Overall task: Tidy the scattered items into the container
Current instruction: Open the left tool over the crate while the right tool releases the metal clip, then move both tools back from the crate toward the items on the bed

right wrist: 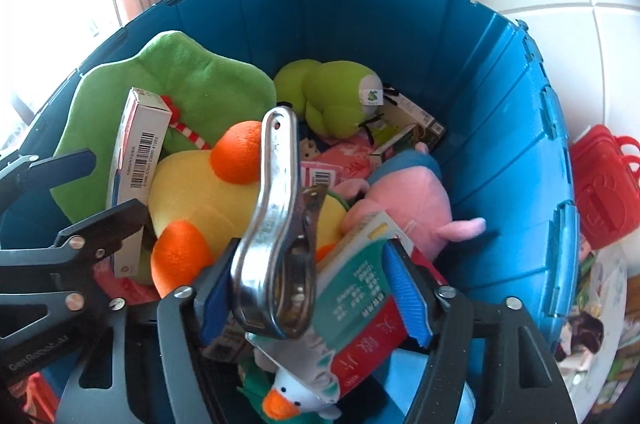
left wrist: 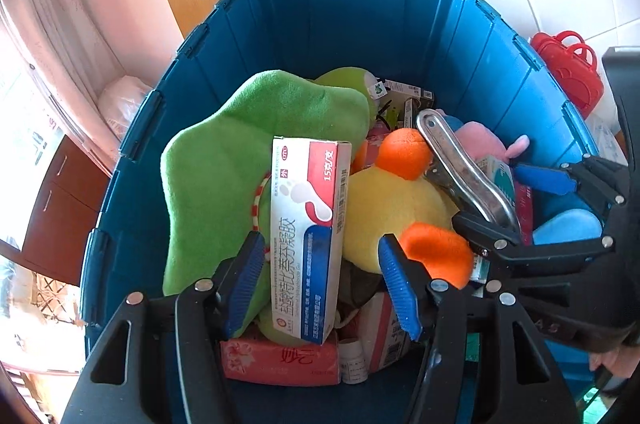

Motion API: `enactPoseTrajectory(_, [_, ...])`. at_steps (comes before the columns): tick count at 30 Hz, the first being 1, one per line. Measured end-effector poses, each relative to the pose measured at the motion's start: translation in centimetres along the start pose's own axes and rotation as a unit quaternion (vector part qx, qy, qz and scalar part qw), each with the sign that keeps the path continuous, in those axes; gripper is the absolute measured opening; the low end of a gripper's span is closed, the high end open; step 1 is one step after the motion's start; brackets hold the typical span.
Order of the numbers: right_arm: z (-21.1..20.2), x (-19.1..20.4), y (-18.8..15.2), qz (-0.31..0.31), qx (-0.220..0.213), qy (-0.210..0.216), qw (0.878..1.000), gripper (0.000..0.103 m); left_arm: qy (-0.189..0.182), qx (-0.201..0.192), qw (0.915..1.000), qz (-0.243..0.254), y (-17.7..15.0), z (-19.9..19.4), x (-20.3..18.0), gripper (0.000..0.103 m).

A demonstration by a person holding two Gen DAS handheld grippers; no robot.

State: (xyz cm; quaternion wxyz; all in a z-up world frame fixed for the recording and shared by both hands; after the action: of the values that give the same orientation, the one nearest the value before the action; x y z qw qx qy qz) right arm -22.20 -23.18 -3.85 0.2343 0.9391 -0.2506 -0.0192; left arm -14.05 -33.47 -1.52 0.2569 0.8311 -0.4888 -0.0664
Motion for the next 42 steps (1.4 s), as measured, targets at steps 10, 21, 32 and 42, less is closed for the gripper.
enactPoseTrajectory(10, [-5.3, 0.7, -2.5, -0.037, -0.04, -0.028, 0.998, 0.103, -0.002, -0.033, 0.9993, -0.016, -2.7, -3.2, 0.3, 0.058])
enactPoseTrajectory(21, [-13.2, -0.9, -7.9, -0.013, -0.134, -0.009, 0.991, 0.103, 0.011, -0.1, 0.9936, -0.05, -6.0, -7.1, -1.4, 0.064])
enactPoseTrajectory(32, [-20.1, -10.3, -17.8, 0.066, -0.199, -0.012, 0.978, 0.103, -0.029, -0.158, 0.9859, -0.045, -9.0, -12.9, -11.6, 0.064])
enactPoseTrajectory(42, [-25.4, -26.7, -32.2, 0.153, -0.199, -0.076, 0.965, 0.103, -0.054, -0.171, 0.9832, -0.031, -11.3, -16.1, -28.3, 0.064])
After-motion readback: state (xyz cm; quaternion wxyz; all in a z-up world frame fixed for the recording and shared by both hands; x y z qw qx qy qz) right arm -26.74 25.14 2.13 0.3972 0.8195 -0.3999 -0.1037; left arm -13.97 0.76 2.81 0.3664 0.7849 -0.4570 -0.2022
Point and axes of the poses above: each gripper's, at about its wrist camera, not at the fingertips, and z roughly the way its jaws point, x to its left, y to its top, the point moved 3 cm from there along z, roughly the way its jaws point, and after that the axes turned 6 degrees about y, right-handed, at the moved point
